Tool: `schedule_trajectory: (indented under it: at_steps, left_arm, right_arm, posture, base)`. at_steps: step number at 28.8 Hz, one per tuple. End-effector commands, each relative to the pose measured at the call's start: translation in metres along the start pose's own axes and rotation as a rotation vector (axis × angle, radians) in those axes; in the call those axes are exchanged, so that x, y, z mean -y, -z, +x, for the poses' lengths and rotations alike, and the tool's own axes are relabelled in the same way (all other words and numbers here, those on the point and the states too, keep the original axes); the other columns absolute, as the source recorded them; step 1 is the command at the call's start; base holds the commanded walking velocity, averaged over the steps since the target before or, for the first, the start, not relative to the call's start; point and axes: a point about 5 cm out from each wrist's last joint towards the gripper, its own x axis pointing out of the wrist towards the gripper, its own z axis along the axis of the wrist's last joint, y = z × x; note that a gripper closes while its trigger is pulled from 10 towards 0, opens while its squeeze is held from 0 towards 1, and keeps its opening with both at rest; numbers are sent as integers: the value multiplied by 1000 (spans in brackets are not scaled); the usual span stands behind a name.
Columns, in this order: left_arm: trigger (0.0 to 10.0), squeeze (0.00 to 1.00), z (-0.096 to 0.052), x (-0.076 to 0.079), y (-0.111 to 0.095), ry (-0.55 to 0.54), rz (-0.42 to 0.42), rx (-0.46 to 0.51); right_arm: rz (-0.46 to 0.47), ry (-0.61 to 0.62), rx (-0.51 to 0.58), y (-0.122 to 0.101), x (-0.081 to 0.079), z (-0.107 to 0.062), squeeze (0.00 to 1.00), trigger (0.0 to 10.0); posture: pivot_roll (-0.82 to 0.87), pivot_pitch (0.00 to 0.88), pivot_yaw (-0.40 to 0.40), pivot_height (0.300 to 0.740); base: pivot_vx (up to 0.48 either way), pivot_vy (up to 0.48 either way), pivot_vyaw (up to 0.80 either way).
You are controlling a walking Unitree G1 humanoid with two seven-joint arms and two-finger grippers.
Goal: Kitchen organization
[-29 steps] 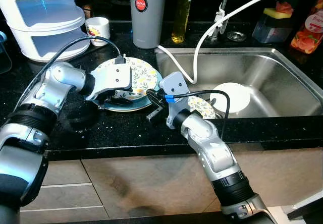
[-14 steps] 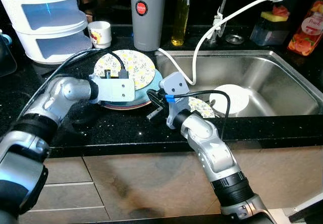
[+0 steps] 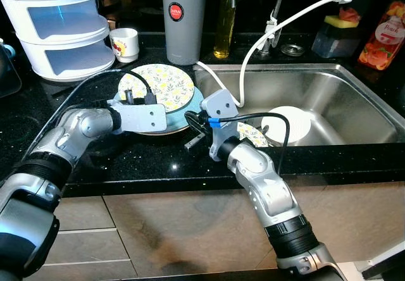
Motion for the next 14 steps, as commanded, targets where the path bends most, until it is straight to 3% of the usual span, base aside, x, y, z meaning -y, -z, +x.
schedule_trajectory:
  at_steps: [1, 7, 8, 13, 14]
  left_arm:
    - [0, 0, 5, 26, 9, 83, -13, -55]
    - [0, 0, 3, 3, -2, -8, 16, 6]
    - [0, 0, 1, -10, -9, -56, 38, 40]
    - [0, 0, -6, -39, -27, -158, 92, 117]
    - [10000, 0, -10, -50, -35, -205, 136, 150]
  right_arm:
    - [10, 1, 21, -3, 2, 0, 0, 10000]
    - [9, 1, 22, -3, 2, -1, 0, 10000]
    - [10, 2, 21, -3, 3, 0, 0, 10000]
    - [14, 1, 22, -3, 2, 0, 0, 10000]
    - [14, 1, 22, -3, 2, 0, 0, 10000]
  posture:
    - [139, 45, -21, 740]
    - [141, 44, -23, 740]
    - [142, 45, -23, 740]
    - [142, 45, -23, 740]
    - [142, 45, -23, 740]
  base:
    - [0, 0, 0]
    - [0, 0, 0]
    - [0, 0, 0]
    - [0, 0, 0]
    - [0, 0, 0]
